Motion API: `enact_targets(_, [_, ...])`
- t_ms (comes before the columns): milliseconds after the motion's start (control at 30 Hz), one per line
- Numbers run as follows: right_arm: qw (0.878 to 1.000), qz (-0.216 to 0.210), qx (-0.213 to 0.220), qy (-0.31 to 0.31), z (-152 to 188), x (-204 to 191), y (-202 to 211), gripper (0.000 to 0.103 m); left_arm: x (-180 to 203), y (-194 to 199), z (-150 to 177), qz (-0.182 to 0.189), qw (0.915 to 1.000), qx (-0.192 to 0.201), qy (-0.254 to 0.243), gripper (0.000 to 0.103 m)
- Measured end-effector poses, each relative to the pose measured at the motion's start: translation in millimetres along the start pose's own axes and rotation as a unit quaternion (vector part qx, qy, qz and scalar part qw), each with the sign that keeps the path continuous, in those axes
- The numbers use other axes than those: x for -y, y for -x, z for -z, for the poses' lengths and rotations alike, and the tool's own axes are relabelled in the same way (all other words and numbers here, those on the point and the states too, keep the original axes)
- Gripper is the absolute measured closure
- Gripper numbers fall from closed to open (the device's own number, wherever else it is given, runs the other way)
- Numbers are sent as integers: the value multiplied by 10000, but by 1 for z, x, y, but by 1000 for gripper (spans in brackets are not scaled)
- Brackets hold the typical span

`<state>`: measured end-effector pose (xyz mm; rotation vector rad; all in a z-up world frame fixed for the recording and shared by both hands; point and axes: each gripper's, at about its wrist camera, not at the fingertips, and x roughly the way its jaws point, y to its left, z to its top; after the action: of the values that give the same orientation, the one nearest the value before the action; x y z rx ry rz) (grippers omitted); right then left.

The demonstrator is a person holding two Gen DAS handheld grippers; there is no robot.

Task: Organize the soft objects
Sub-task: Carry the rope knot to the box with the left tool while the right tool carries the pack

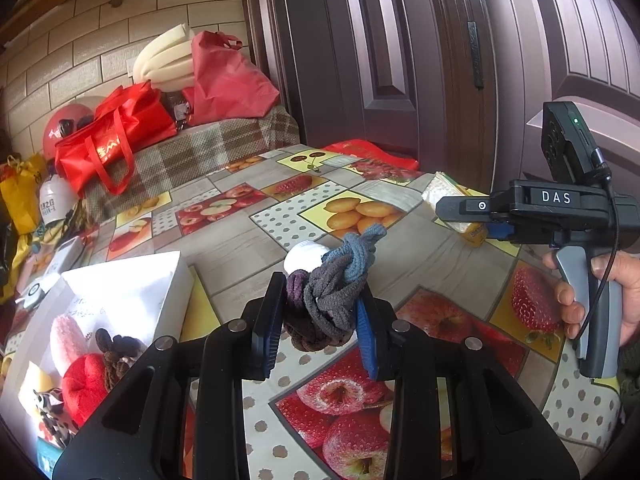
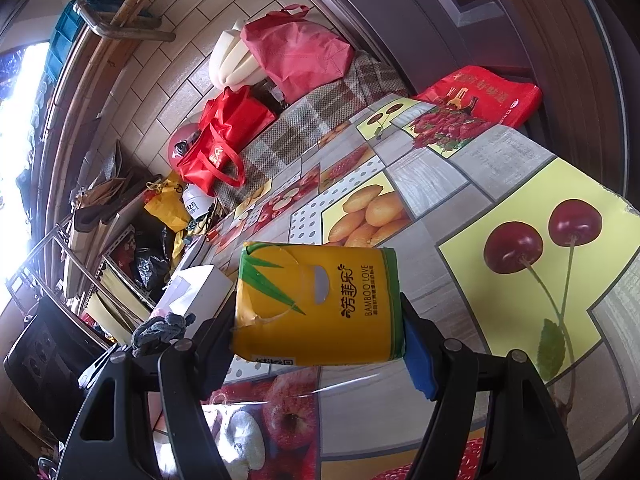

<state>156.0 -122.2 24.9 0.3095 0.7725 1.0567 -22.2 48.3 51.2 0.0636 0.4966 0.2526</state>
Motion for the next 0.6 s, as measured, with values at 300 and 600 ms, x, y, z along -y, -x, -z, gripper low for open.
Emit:
enact_targets(300, [10000, -55, 18, 22, -1, -3, 1, 30, -3, 5, -2, 14, 9999, 100, 69, 71])
enact_targets(600, [9996, -226, 107, 86, -4, -4, 2, 30, -7, 16, -5, 48, 9995, 274, 170, 71])
